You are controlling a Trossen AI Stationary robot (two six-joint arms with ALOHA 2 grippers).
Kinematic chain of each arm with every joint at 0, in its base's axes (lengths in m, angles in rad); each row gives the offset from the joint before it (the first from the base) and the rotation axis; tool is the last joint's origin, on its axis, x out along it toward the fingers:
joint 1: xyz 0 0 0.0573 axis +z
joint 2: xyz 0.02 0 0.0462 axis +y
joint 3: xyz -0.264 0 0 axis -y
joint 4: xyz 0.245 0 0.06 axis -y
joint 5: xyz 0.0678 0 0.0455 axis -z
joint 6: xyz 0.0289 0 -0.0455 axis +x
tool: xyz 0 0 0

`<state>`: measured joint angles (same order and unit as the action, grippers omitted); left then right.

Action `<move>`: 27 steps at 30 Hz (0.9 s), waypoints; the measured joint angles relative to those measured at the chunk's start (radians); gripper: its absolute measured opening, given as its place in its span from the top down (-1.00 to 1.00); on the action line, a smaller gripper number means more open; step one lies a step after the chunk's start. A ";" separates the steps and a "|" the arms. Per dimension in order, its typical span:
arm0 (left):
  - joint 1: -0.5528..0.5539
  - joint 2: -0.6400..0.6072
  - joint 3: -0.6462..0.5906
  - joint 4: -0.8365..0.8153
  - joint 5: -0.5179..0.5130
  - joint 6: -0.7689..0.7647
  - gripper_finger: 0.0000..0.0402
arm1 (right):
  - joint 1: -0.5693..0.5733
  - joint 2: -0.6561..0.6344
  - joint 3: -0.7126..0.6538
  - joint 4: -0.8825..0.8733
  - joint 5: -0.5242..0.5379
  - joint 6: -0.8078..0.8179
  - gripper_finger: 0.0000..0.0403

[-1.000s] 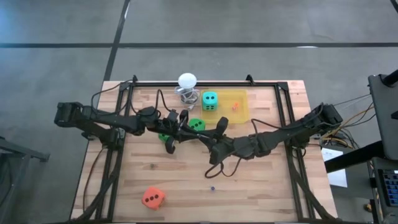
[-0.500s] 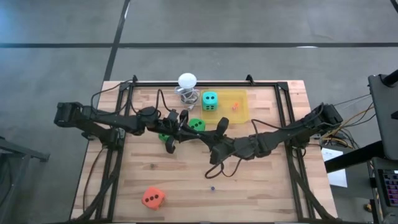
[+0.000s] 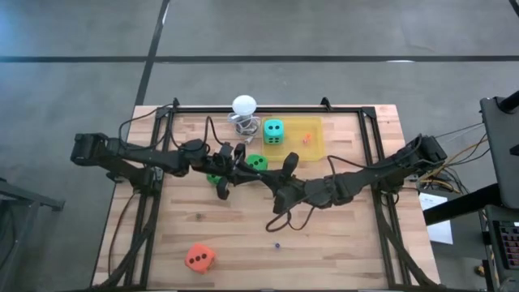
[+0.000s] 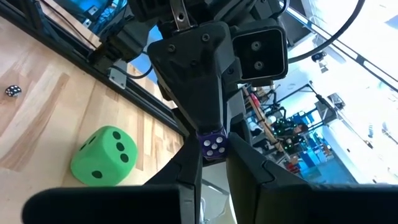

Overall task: Pick & Place Dice
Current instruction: Put the small violet dice into the yellow bin

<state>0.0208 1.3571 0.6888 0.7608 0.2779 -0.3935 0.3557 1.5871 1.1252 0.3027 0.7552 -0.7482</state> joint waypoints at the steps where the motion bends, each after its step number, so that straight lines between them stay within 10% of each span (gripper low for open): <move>1: 0.000 0.000 0.000 -0.001 0.000 0.000 0.66 | 0.000 0.000 0.000 0.000 0.001 0.002 0.80; 27: 0.042 -0.203 0.000 -0.306 -0.004 0.081 0.51 | -0.040 -0.108 0.003 -0.249 0.028 0.253 0.80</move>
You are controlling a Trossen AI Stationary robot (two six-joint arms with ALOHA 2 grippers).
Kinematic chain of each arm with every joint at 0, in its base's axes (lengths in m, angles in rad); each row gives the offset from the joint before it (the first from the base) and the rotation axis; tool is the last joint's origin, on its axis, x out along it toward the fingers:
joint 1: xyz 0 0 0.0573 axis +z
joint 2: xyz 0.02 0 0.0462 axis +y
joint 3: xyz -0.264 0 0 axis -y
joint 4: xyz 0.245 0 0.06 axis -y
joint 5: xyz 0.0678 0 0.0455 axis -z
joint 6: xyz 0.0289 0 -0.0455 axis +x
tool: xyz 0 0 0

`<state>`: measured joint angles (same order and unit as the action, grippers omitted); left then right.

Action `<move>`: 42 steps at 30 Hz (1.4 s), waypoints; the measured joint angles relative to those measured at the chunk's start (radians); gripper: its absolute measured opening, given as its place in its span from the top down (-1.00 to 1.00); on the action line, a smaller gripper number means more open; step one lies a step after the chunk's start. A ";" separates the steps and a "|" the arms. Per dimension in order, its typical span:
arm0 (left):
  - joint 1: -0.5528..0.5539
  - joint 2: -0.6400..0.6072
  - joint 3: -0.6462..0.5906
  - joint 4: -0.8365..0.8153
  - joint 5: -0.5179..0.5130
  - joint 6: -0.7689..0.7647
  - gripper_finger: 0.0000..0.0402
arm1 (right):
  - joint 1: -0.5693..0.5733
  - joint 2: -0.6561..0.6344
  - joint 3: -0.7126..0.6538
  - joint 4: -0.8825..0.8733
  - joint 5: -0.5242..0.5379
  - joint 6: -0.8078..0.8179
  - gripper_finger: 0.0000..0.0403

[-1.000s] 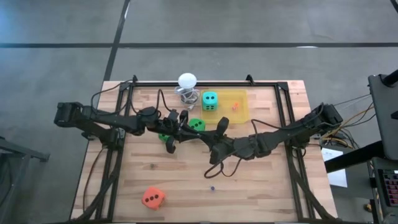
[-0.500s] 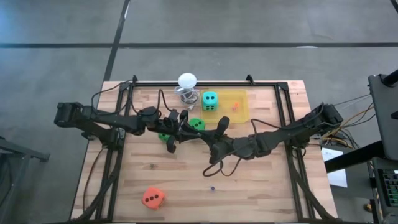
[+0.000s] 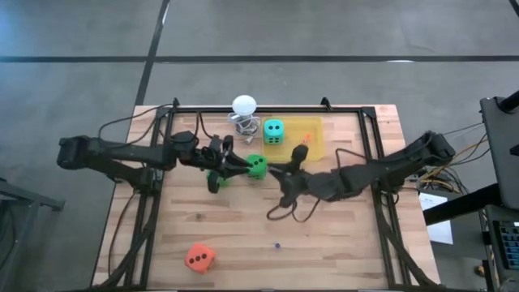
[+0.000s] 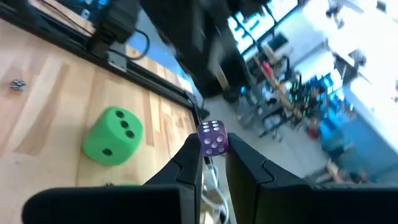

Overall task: Pick & Place Dice
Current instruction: Put the small violet dice into the yellow bin

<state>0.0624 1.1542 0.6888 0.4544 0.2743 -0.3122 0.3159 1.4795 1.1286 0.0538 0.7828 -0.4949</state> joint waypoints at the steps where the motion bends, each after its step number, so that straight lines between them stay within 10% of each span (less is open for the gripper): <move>1: 0.000 -0.019 0.000 -0.036 0.000 0.002 0.51 | -0.015 -0.019 0.000 -0.037 -0.001 0.034 0.80; 13: -0.001 -0.106 0.000 -0.408 -0.057 0.054 0.51 | -0.375 -0.188 0.011 -0.454 -0.345 0.448 0.80; 26: -0.001 -0.104 -0.001 -0.581 -0.073 0.101 0.51 | -0.791 -0.029 0.000 -0.526 -0.759 0.488 0.80; 42: -0.002 -0.104 -0.003 -0.654 -0.084 0.168 0.51 | -0.876 0.257 -0.006 -0.610 -0.901 0.411 0.80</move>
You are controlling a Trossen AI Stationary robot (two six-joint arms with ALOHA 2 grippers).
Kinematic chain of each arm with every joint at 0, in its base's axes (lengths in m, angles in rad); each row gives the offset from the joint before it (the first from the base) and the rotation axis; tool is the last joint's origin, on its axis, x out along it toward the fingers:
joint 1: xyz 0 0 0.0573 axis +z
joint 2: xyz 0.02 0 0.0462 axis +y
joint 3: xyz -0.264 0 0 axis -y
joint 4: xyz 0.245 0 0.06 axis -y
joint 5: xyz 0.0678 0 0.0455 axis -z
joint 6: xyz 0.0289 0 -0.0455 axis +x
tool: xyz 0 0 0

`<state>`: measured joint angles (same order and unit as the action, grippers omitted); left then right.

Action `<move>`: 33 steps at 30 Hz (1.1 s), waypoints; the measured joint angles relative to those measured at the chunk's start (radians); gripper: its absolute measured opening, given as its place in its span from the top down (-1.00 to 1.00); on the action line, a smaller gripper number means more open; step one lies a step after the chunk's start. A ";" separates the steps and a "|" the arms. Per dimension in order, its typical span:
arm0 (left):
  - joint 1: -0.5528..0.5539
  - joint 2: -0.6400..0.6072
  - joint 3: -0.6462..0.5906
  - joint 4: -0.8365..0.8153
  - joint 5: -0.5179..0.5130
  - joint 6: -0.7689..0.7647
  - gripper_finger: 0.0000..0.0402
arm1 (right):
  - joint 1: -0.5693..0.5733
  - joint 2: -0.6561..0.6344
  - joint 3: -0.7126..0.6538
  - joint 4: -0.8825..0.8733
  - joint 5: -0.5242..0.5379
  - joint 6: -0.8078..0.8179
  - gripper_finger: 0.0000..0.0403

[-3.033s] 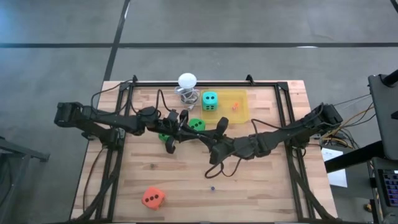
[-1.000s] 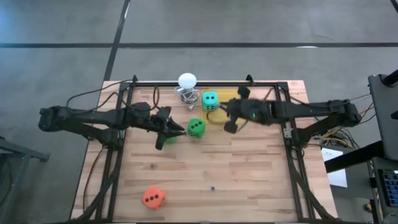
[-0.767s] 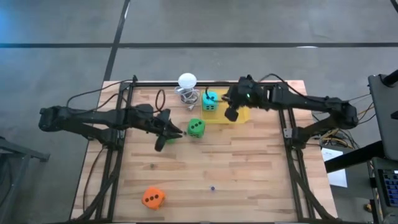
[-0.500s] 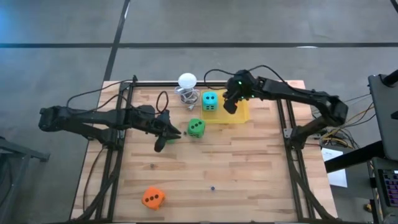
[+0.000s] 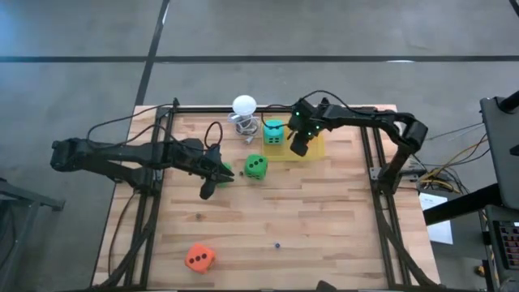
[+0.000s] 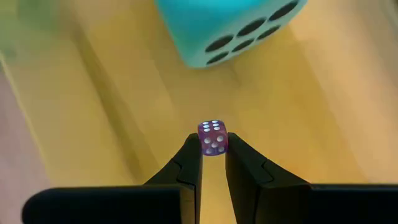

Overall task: Pick & Place Dice
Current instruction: Put the small violet dice into the yellow bin, then put the right large green dice into the yellow bin

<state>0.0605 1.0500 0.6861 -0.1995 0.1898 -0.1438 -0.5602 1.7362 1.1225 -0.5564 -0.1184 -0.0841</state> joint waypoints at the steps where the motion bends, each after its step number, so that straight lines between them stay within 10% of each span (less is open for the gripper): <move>1: 0.000 0.000 0.000 -0.003 0.000 0.009 0.51 | 0.000 0.006 0.000 0.001 -0.006 -0.003 0.80; 33: 0.000 0.001 0.000 -0.025 -0.033 0.013 0.51 | 0.058 -0.135 0.019 -0.029 -0.012 -0.200 0.16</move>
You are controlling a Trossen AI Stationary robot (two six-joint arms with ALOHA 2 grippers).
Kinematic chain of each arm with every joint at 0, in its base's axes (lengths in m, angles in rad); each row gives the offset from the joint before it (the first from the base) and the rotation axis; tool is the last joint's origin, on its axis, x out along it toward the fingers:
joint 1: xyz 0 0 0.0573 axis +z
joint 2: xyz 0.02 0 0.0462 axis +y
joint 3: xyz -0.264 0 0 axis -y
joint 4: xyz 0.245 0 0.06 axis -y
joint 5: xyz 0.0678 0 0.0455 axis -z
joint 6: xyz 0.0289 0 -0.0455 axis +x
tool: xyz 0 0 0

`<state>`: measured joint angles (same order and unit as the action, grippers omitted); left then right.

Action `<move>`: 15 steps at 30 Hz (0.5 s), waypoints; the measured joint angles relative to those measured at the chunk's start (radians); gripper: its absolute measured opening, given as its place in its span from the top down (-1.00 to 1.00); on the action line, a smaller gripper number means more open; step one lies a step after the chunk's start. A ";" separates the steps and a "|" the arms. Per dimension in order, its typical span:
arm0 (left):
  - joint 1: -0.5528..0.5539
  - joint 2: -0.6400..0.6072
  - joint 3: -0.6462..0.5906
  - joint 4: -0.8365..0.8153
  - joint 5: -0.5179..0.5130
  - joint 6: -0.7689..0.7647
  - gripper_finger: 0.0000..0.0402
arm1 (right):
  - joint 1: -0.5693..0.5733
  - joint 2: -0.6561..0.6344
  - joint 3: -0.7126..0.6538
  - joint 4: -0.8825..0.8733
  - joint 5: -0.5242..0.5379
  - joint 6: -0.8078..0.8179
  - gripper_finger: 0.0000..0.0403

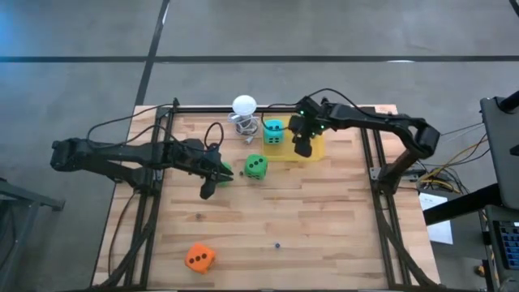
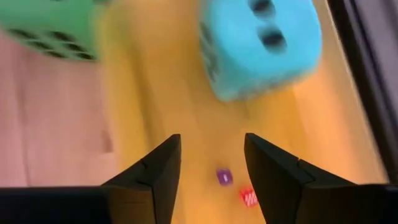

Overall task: Pick & Place Dice
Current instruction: Put the right large green dice into the yellow bin

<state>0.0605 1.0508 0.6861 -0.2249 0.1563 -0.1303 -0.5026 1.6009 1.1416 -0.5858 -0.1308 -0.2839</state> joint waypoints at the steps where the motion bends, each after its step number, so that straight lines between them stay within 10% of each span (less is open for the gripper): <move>1: 0.000 0.000 0.000 0.001 -0.009 0.000 0.51 | 0.020 -0.013 0.000 0.005 -0.001 -0.042 0.17; 15: 0.000 0.000 0.000 -0.009 -0.057 0.001 0.51 | 0.270 0.008 0.000 0.185 0.051 -0.425 0.02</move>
<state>0.0608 1.0508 0.6865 -0.2340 0.0998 -0.1297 -0.2330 1.6091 1.1416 -0.4005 -0.0799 -0.7090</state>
